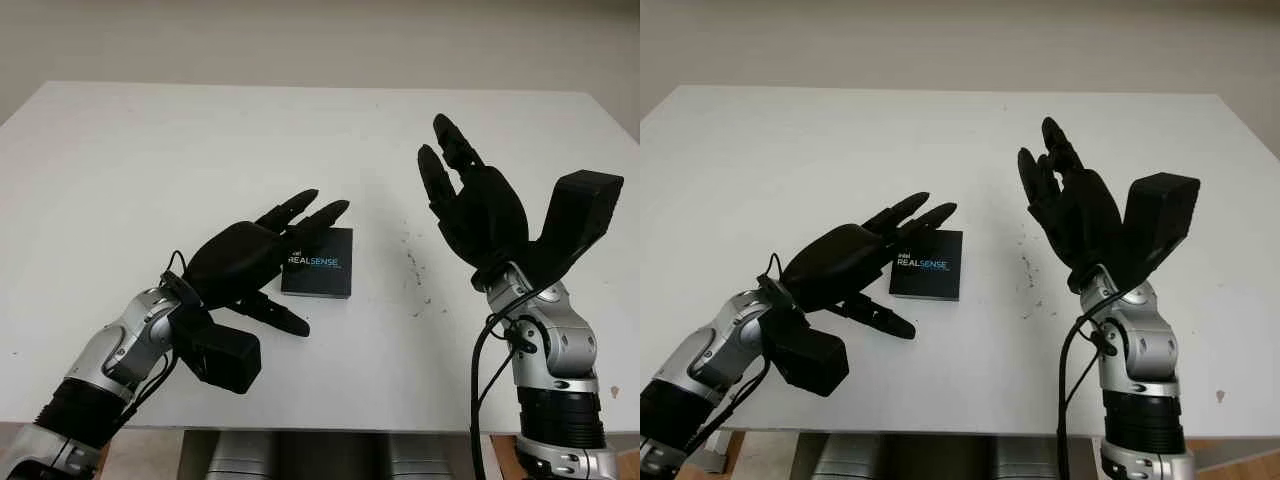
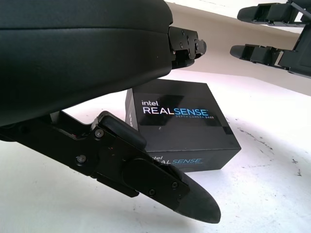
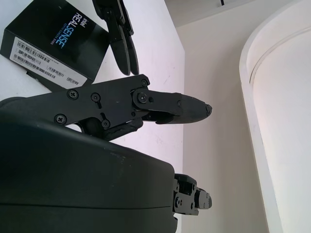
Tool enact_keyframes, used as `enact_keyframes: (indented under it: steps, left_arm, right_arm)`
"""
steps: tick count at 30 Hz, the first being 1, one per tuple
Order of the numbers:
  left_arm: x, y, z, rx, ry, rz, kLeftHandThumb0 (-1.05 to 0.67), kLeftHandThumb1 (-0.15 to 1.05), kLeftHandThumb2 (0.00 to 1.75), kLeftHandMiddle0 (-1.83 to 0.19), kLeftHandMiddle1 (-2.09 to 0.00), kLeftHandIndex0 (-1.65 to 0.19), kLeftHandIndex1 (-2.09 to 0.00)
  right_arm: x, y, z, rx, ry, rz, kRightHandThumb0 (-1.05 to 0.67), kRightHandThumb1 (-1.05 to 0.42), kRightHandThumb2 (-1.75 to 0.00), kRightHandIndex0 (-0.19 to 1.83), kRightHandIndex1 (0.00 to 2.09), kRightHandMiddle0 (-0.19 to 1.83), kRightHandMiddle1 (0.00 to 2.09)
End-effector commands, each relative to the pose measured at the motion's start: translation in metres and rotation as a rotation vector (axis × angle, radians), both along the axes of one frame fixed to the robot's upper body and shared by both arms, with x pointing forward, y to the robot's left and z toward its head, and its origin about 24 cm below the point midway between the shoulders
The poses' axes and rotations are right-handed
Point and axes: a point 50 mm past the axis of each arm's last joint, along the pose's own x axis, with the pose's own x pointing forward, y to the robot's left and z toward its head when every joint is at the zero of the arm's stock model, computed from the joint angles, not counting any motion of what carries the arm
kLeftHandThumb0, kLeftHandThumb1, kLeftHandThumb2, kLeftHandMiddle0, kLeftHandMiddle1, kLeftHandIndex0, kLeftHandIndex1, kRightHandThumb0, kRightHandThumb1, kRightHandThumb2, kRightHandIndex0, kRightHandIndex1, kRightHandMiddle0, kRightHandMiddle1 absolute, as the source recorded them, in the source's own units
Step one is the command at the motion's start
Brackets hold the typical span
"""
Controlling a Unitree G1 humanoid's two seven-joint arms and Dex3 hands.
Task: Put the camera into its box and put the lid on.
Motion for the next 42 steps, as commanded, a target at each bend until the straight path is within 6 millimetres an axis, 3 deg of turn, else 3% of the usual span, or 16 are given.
enact_keyframes:
  steps: [1,9,19,20,22,29,36,42]
  left_arm:
    - [0.002,-0.002,0.003,0.002,-0.022,-0.013,-0.74,0.82,0.04,0.06,-0.09,0.03,-0.08]
    - [0.005,-0.002,-0.003,0.066,-0.145,-0.036,-0.48,0.8,0.05,-0.04,-0.13,-0.09,-0.13]
    - [0.01,-0.003,-0.014,0.05,-0.217,-0.04,-0.37,0.89,0.07,-0.11,-0.21,-0.21,-0.18]
    - [0.011,-0.004,-0.015,0.042,-0.214,-0.039,-0.36,0.91,0.06,-0.06,-0.32,-0.21,-0.23]
    - [0.011,-0.004,-0.016,0.029,-0.218,-0.039,-0.33,0.94,0.06,0.12,-0.76,-0.17,-0.43]
    - [0.01,-0.005,-0.02,-0.041,-0.211,-0.045,-0.24,1.02,0.06,0.18,-1.3,-0.02,-1.07]
    - [0.009,-0.005,-0.024,-0.068,-0.237,-0.069,-0.15,1.05,0.09,-0.09,-1.41,-0.1,-1.38]
    - [0.008,-0.005,-0.022,-0.174,-0.212,-0.068,-0.12,1.05,0.11,-0.11,-1.48,-0.07,-1.51]
  right_arm:
    - [0.0,-0.001,0.006,0.007,-0.029,-0.002,-0.44,-1.05,-0.44,-0.18,0.05,-0.08,0.05]
    - [-0.001,0.0,0.007,0.015,-0.024,-0.001,-0.44,-1.05,-0.44,-0.17,0.05,-0.09,0.05]
    - [-0.001,-0.002,0.005,0.011,-0.023,0.0,-0.44,-1.05,-0.44,-0.18,0.05,-0.1,0.05]
    - [-0.001,-0.002,0.005,0.009,-0.024,0.0,-0.45,-1.05,-0.44,-0.18,0.05,-0.1,0.05]
    - [-0.001,-0.002,0.005,0.011,-0.022,0.0,-0.45,-1.05,-0.44,-0.18,0.05,-0.1,0.05]
    - [-0.001,-0.001,0.005,0.013,-0.015,-0.008,-0.46,-1.05,-0.42,-0.17,0.05,-0.09,0.05]
    - [-0.002,-0.001,0.005,0.02,-0.015,-0.004,-0.45,-1.05,-0.42,-0.17,0.06,-0.09,0.05]
    - [-0.003,-0.001,0.005,0.013,-0.008,-0.004,-0.45,-1.05,-0.43,-0.16,0.06,-0.09,0.05]
